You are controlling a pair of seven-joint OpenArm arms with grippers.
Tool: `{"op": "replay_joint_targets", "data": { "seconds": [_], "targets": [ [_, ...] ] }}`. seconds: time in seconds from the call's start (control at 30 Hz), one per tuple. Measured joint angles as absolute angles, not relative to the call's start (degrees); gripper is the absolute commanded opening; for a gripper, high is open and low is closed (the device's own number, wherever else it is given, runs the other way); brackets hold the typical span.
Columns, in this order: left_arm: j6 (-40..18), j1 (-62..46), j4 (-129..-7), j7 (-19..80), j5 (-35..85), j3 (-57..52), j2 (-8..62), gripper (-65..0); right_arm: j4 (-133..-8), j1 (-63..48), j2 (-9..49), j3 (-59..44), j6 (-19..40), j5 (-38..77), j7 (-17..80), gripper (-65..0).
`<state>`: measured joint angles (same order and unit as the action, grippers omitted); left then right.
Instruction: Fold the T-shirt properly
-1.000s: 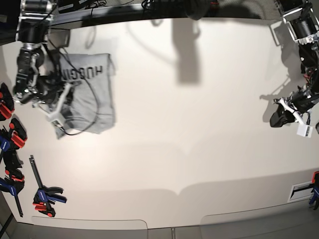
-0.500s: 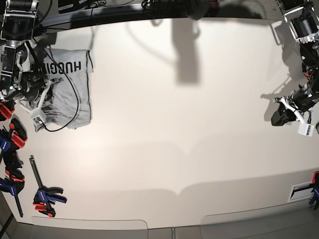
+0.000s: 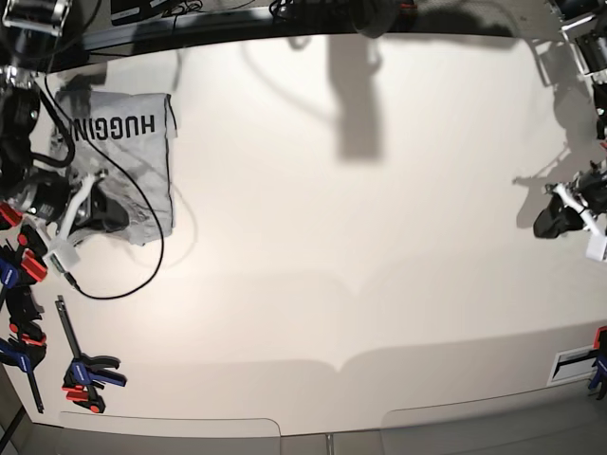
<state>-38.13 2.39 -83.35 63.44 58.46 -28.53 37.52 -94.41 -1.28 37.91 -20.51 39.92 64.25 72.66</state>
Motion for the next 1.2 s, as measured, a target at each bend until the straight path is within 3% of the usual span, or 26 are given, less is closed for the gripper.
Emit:
{"op": "replay_joint_targets", "data": {
  "seconds": [0.37,0.5,0.6,0.83,1.0,1.1,1.2],
  "targets": [
    [-39.6,-28.3,-83.7,75.7,84.1,-54.6,35.1,-65.0,-108.3,-31.3,30.0,-30.3,39.7,68.4,77.6,-65.0],
    [-39.6,-38.9,-83.7,79.3,83.7,-62.5,29.9,-65.0,-115.5,-42.0,26.4,-30.6,39.7,68.9,79.9,-65.0],
    [-39.6,-46.0,-83.7,79.7,83.6,-62.5,26.3,-65.0,-117.2,-47.7,24.1,-30.6,39.7,70.3,79.3,-65.0],
    [-39.7,-53.7,-83.8,79.7,83.8,-51.7,23.8,-65.0,-116.0,-53.5,16.8,-30.2,39.7,67.5,76.9,-65.0],
    [-39.7,-54.2,-83.7,78.8,83.8,-37.4,23.8,-65.0,-107.0,-53.2,15.1,-23.9,39.7,49.8,65.0,-65.0],
    [-39.7,-54.3,-83.2,70.3,82.8,-28.8,23.7,-65.0,-96.8,-53.2,16.8,-17.0,39.6,39.8,57.3,-65.0],
    [-39.6,-53.9,-82.6,60.0,68.1,-21.8,24.0,-65.0,-85.1,-52.3,19.7,-8.6,39.7,32.4,50.5,-65.0]
  ]
}}
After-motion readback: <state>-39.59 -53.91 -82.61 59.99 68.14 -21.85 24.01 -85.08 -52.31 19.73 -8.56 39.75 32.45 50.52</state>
